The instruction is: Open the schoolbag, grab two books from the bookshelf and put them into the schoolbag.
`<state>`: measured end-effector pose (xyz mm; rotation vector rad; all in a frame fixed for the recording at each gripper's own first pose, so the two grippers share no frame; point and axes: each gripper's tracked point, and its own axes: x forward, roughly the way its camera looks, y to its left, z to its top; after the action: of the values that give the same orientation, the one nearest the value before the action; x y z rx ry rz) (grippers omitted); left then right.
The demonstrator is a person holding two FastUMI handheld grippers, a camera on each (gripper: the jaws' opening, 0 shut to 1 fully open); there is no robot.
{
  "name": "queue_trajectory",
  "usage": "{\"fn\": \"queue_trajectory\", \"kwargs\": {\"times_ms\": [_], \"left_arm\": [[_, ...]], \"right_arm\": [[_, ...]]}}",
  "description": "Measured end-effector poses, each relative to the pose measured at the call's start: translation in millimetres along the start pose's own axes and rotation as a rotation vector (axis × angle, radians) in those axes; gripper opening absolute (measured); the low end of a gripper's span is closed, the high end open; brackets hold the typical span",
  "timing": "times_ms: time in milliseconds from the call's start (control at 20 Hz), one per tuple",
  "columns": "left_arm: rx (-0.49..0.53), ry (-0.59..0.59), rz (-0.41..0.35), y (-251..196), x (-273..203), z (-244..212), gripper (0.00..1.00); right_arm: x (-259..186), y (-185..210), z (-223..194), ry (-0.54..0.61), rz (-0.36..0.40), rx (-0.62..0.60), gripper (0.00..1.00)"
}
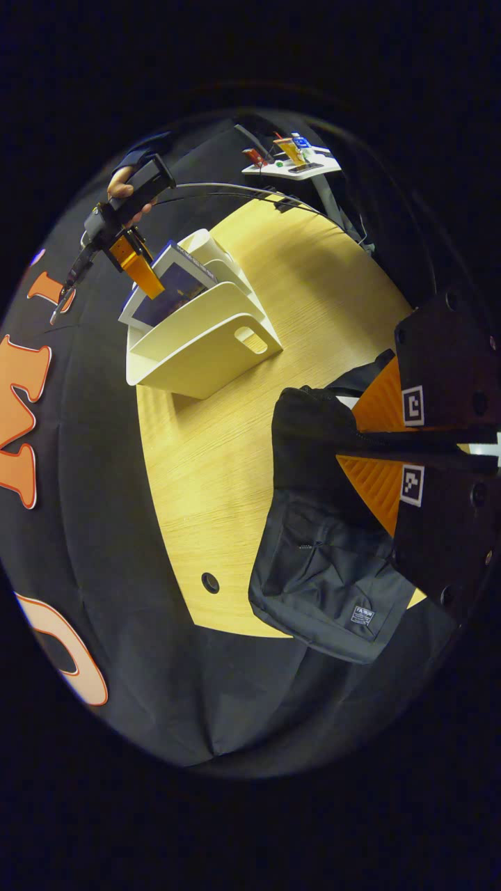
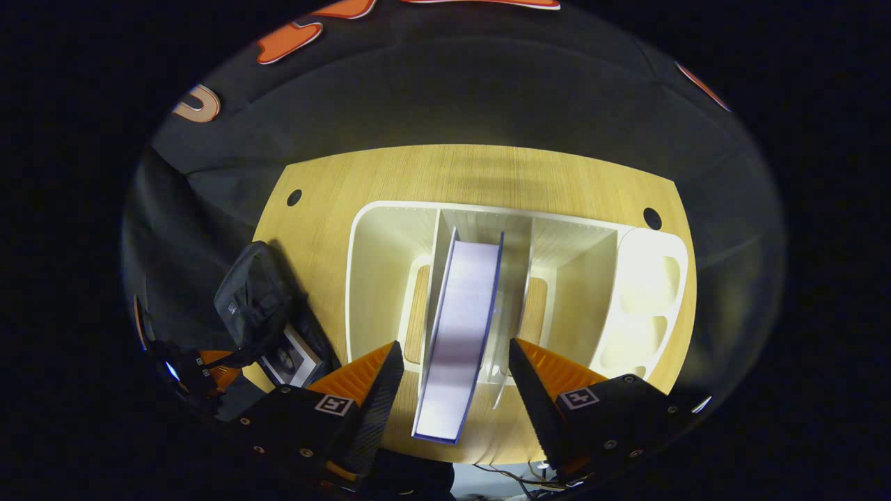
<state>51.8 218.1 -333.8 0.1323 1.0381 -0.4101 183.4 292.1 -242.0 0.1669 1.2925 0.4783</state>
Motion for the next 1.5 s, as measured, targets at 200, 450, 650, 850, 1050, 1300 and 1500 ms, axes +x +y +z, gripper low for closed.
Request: {"fn": "queue_trajectory", "kwargs": {"times_ms": [200, 450, 650, 850, 1050, 1300, 1500], "left_arm": [[-0.016, 0.011, 0.019, 1.3, -0.8, -1.0, 0.06], [-0.002, 0.012, 0.015, 1.4, -3.6, 0.9, 0.06], [0.046, 0.008, -0.034, 3.3, -5.0, -2.9, 0.07], [0.095, -0.002, -0.069, 8.9, -8.7, -4.1, 0.06], [0.139, -0.006, -0.094, 10.2, -10.0, -4.7, 0.06], [0.174, -0.008, -0.122, 9.5, -11.6, -7.5, 0.06], [0.202, -0.01, -0.134, 8.8, -12.4, -8.4, 0.06]], "right_arm": [[13.7, -5.2, -2.7, 0.034, -0.033, -0.011, 0.55], [6.7, -14.5, -13.2, 0.033, -0.116, 0.054, 0.31], [-11.2, -9.5, -36.1, 0.002, -0.165, 0.098, 0.37], [-32.5, 2.7, -67.5, -0.015, -0.172, 0.153, 0.37], [-52.1, 7.0, -98.0, -0.043, -0.178, 0.207, 0.36], [-70.1, 18.7, -140.0, -0.086, -0.134, 0.284, 0.36], [-74.7, 24.7, -181.0, -0.1, -0.074, 0.378, 0.35]]}}
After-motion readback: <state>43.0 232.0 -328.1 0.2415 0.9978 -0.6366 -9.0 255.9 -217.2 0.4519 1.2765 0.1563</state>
